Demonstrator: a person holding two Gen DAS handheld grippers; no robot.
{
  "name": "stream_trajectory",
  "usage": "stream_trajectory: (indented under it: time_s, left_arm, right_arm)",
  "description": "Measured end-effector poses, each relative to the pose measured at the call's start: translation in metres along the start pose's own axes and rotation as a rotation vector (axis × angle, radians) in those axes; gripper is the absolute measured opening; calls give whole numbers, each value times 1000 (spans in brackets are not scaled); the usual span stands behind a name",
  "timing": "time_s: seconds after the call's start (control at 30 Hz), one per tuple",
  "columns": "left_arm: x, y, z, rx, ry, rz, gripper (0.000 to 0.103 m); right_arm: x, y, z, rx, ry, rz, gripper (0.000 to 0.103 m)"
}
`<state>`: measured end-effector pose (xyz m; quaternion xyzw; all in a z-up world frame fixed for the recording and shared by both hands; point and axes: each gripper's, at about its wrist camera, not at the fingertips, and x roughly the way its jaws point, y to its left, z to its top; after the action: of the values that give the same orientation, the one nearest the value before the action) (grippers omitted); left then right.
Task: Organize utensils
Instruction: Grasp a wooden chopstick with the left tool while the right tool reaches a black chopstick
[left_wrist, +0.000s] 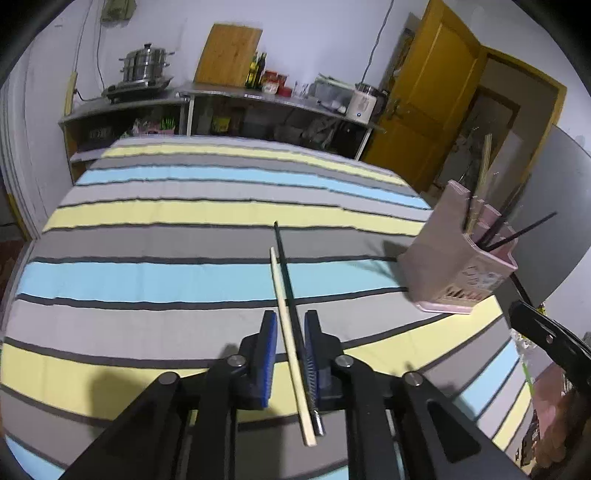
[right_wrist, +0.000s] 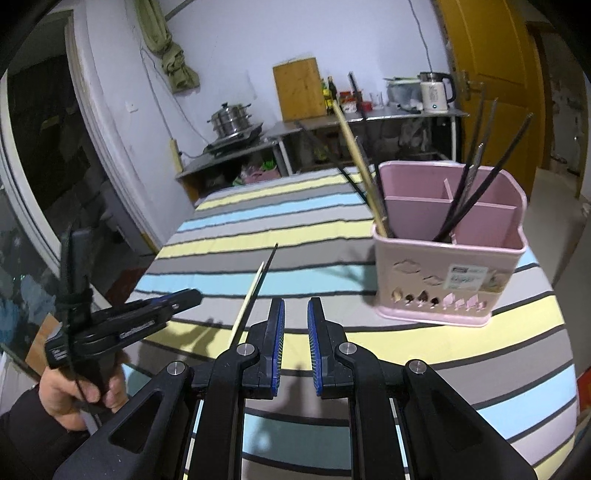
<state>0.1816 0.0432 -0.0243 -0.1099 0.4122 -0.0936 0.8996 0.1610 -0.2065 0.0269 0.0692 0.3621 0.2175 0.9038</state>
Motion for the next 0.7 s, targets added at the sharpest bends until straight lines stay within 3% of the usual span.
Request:
stream_trajectory:
  time_s: [0.4, 0.7]
  left_arm:
    - [68, 12, 13, -2, 73, 36, 16]
    - [83, 6, 18, 30, 72, 51, 18]
  right_arm:
    - [39, -1, -4, -1, 77, 14, 13]
    - [53, -2, -4, 2, 99, 16, 13]
